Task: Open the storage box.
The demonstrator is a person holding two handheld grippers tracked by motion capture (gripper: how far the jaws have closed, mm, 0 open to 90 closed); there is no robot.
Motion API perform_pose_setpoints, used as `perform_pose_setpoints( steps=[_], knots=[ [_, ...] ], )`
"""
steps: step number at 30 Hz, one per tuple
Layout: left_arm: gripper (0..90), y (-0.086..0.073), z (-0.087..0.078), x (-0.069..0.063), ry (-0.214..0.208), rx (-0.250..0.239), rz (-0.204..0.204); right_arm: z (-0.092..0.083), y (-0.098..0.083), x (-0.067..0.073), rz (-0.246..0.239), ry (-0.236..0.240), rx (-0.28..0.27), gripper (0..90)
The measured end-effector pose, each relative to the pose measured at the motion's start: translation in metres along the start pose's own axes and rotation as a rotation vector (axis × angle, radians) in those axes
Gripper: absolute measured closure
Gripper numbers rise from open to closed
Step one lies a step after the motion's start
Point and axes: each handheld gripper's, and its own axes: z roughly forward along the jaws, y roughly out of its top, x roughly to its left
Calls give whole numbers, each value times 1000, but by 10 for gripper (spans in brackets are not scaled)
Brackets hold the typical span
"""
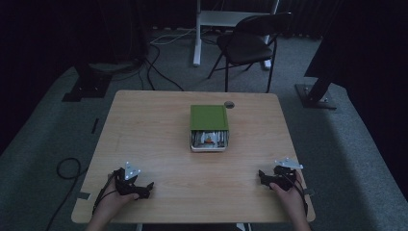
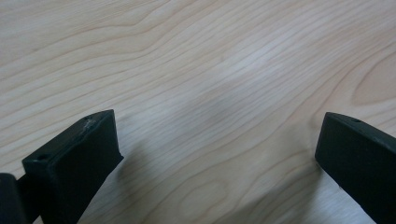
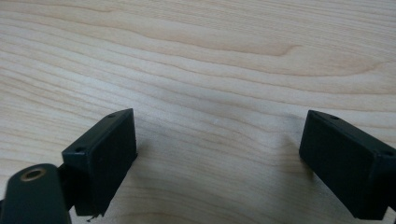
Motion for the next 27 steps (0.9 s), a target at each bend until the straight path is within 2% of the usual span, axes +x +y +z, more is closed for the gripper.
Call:
perform_pose_setpoints(
  steps=[3, 6, 8, 15, 16, 18, 20, 21, 27],
  knots=[
    [4, 3, 2, -3, 3, 9, 40, 0, 0, 0, 1, -1, 0, 106],
    [4, 5, 3, -5, 7, 7, 59, 0, 0, 0, 3, -4, 0, 106],
    [5, 10, 3, -9, 24, -11, 81, 0, 0, 0, 6, -4, 1, 107],
    [4, 18, 7, -18, -1, -15, 116, 0, 0, 0, 6, -4, 1, 106],
    [4, 21, 7, -22, -25, -28, 120, 0, 0, 0, 6, -4, 1, 106],
    [5, 24, 8, -26, -18, -39, 145, 0, 0, 0, 6, -4, 1, 106],
    [5, 24, 8, -26, -18, -39, 145, 0, 0, 0, 6, -4, 1, 106],
    [5, 29, 10, -33, -5, -45, 183, 0, 0, 0, 6, -4, 1, 106],
    [5, 39, 15, -46, 8, -57, 268, 0, 0, 0, 6, -4, 1, 106]
  ],
)
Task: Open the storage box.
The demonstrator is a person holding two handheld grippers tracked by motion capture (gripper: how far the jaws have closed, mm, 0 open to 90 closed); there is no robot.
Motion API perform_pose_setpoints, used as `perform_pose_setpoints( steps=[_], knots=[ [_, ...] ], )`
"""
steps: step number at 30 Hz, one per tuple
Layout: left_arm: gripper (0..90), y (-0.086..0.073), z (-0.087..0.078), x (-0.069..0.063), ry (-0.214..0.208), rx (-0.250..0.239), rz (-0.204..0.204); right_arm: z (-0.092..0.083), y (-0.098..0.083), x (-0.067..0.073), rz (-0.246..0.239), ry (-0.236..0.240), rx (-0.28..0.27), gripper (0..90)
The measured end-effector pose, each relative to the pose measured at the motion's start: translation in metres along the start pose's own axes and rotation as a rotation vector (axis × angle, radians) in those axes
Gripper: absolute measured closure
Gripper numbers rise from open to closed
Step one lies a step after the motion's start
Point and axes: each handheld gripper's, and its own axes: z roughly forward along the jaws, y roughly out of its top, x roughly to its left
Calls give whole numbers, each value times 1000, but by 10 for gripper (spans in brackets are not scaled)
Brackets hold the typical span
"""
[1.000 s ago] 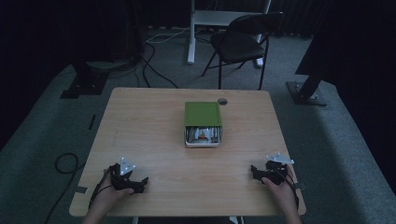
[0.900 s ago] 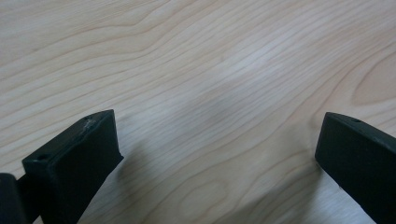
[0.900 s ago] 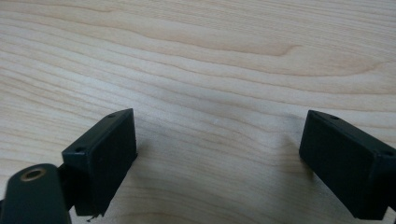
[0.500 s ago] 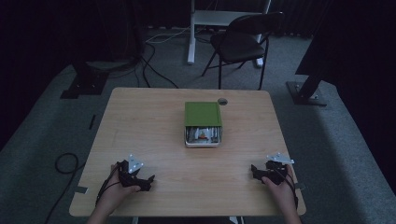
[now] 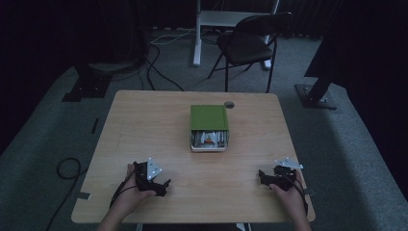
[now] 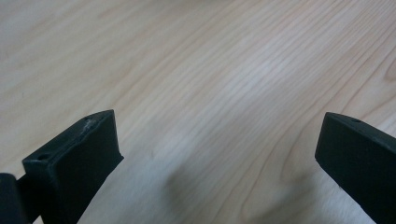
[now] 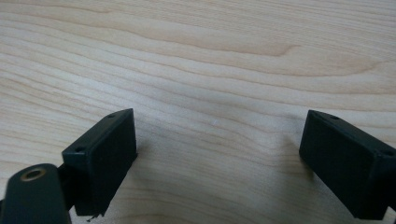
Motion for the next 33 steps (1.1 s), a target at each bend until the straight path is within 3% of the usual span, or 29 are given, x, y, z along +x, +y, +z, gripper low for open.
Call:
perform_pose_setpoints(
  steps=[3, 12, 21, 27, 33],
  knots=[
    [5, 4, 2, -4, 1, -13, 16, 0, 0, 0, 0, 0, 0, 106],
    [5, 23, 10, -23, 18, -19, 131, 0, 0, 0, -1, 0, -1, 106],
    [5, 40, 19, -39, 3, -39, 232, 0, 0, 0, -1, 0, -2, 106],
    [5, 51, 25, -51, -1, -82, 280, 0, 0, 0, 0, 0, -1, 107],
    [5, 59, 29, -59, -10, -90, 315, 0, 0, 0, 0, 0, -1, 107]
  ],
)
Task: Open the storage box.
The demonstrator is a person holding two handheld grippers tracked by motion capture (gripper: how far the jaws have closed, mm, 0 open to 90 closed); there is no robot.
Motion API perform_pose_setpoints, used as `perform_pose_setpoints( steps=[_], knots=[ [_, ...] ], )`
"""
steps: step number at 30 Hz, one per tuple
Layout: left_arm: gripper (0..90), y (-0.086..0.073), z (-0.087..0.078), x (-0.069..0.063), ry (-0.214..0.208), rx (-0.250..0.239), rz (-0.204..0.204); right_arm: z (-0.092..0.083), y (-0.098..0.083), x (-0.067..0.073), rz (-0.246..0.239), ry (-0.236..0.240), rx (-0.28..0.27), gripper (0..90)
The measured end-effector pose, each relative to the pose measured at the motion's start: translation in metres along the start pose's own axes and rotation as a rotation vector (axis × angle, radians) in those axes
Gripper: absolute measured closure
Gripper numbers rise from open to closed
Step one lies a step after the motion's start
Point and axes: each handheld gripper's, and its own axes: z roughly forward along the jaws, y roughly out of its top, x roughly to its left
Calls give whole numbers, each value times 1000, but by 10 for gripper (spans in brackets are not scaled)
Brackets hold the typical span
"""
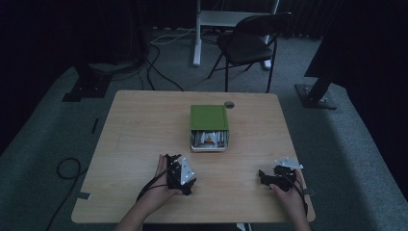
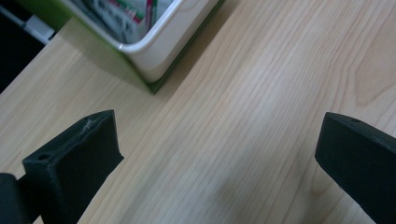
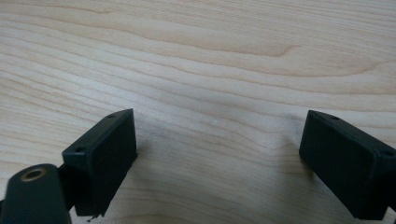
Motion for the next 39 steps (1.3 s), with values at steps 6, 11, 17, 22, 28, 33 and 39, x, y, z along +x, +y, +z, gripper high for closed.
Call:
perform_pose_setpoints(
  steps=[6, 11, 17, 22, 28, 33, 39],
  knots=[
    [5, 11, 4, -5, 32, -20, 88, 0, 0, 0, 0, 0, 0, 107],
    [8, 18, 10, -8, 55, -42, 146, 0, 0, 0, 0, 0, 0, 107],
    [44, 23, 15, -13, 79, -39, 197, 0, 0, 0, 0, 0, 0, 107],
    [52, 29, 20, -14, 156, -47, 277, 0, 0, 0, 0, 0, 0, 107],
    [154, 32, 25, -17, 184, -50, 329, 0, 0, 0, 0, 0, 0, 107],
    [201, 34, 30, -17, 209, -66, 384, 0, 0, 0, 0, 0, 0, 107],
    [336, 38, 38, -21, 230, -59, 436, 0, 0, 0, 0, 0, 0, 107]
  ],
)
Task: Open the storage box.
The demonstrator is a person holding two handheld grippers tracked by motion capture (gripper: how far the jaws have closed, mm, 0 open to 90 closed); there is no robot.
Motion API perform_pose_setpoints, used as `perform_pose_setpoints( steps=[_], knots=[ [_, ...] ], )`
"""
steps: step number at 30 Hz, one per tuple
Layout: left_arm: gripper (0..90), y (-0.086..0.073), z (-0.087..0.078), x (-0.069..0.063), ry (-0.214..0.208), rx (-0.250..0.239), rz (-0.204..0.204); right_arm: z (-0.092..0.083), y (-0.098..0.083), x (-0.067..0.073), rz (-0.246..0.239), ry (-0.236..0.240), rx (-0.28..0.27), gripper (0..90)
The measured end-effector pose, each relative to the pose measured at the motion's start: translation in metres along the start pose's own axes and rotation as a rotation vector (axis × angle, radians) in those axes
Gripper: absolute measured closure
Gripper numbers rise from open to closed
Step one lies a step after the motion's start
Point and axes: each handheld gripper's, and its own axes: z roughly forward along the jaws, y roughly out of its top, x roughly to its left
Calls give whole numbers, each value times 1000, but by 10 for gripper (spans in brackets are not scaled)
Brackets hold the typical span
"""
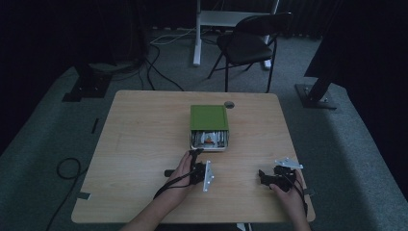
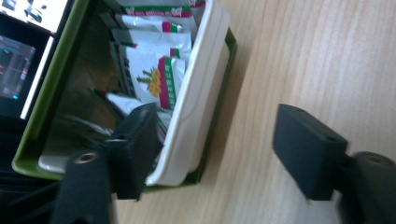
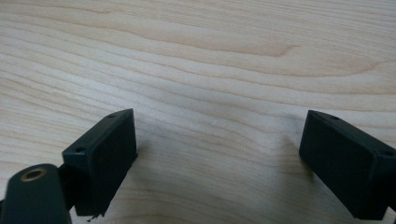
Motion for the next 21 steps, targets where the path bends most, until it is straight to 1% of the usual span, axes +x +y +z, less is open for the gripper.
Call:
perform_pose_setpoints(
  steps=[1, 2, 3, 5, 6, 7, 8, 11, 12, 13, 14, 15, 17, 18, 19, 20, 21],
  knots=[
    [343, 0, 1, -1, 13, 10, 8, 0, 0, 0, 0, 0, 0, 107],
    [357, 0, 1, -1, 13, 10, 8, 0, 0, 0, 0, 0, 0, 107],
    [372, 0, 4, -1, 22, 24, 16, 0, 0, 0, 0, 0, 0, 107],
    [382, -1, 7, -2, 18, 40, 35, 0, 0, 0, 0, 0, 0, 107],
    [407, -1, 8, -2, 19, 48, 38, 0, 0, 0, 0, 0, 0, 107],
    [408, -1, 8, -2, 19, 48, 38, 0, 0, 0, 0, 0, 0, 107],
    [408, -1, 11, -3, 33, 50, 57, 0, 0, 0, 0, 0, 0, 107],
    [413, 0, 15, -5, 47, 52, 71, 0, 0, 0, 0, 0, 0, 107],
    [414, 1, 16, -6, 50, 50, 65, 0, 0, 0, 0, 0, 0, 107],
    [423, 2, 17, -6, 59, 56, 70, 0, 0, 0, 0, 0, 0, 107],
    [447, 2, 17, -6, 59, 56, 70, 0, 0, 0, 0, 0, 0, 107],
    [453, 4, 20, -6, 70, 70, 70, 0, 0, 0, 0, 0, 0, 107],
    [460, 4, 20, -6, 70, 70, 70, 0, 0, 0, 0, 0, 0, 107],
    [503, 5, 23, -7, 92, 78, 71, 0, 0, 0, 0, 0, 0, 107],
    [503, 6, 23, -7, 105, 84, 82, 0, 0, 0, 0, 0, 0, 107],
    [515, 6, 25, -8, 109, 91, 95, 0, 0, 0, 0, 0, 0, 107],
    [517, 6, 27, -10, 122, 101, 120, 0, 0, 0, 0, 0, 0, 107]
  ],
)
